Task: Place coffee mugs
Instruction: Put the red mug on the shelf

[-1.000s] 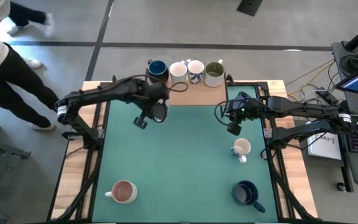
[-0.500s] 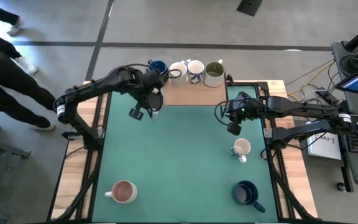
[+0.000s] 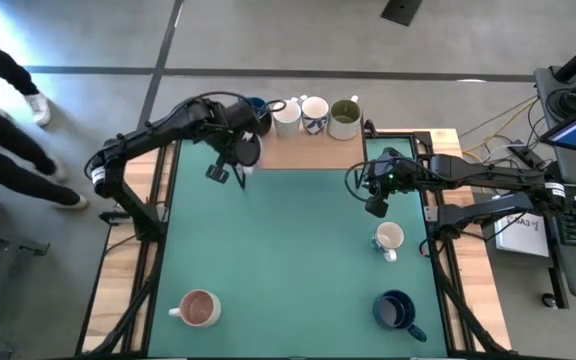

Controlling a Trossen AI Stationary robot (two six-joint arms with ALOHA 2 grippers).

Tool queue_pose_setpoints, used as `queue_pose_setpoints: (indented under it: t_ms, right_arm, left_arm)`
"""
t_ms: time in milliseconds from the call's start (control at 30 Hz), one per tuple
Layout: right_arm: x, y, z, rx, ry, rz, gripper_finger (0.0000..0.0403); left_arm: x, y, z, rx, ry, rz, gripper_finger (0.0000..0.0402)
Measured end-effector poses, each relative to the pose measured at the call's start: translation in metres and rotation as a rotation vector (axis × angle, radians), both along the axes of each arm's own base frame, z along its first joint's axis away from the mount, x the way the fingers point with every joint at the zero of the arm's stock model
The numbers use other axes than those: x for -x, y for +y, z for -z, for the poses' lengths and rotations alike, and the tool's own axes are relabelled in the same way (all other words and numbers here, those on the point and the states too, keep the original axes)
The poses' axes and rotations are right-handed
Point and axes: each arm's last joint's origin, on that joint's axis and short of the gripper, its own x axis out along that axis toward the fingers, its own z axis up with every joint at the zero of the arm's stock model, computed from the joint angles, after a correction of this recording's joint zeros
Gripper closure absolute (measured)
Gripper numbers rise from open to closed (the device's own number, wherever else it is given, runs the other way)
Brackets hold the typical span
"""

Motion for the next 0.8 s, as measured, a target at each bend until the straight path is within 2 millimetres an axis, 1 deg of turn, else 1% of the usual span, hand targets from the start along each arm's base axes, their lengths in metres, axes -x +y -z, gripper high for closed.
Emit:
queue_pose_setpoints:
  t_ms: [200, 467, 800]
  right_arm:
    - [0.0000, 0.0001, 0.0000, 0.000, 0.000, -0.001, 0.0339]
    - [0.0000, 0.0000, 0.0000, 0.000, 0.000, 0.000, 0.0339]
    - [0.0000, 0.0000, 0.0000, 0.000, 0.000, 0.000, 0.0339]
  left_arm:
    - [-0.0001, 0.0064, -0.0007, -0.012, -0.025, -0.014, 0.0396]
    - [0.0000, 0.0098, 0.0000, -0.014, -0.028, -0.026, 0.0394]
    - [-0.0020, 0.0109, 0.0014, -0.007, -0.053, -0.078, 0.0373]
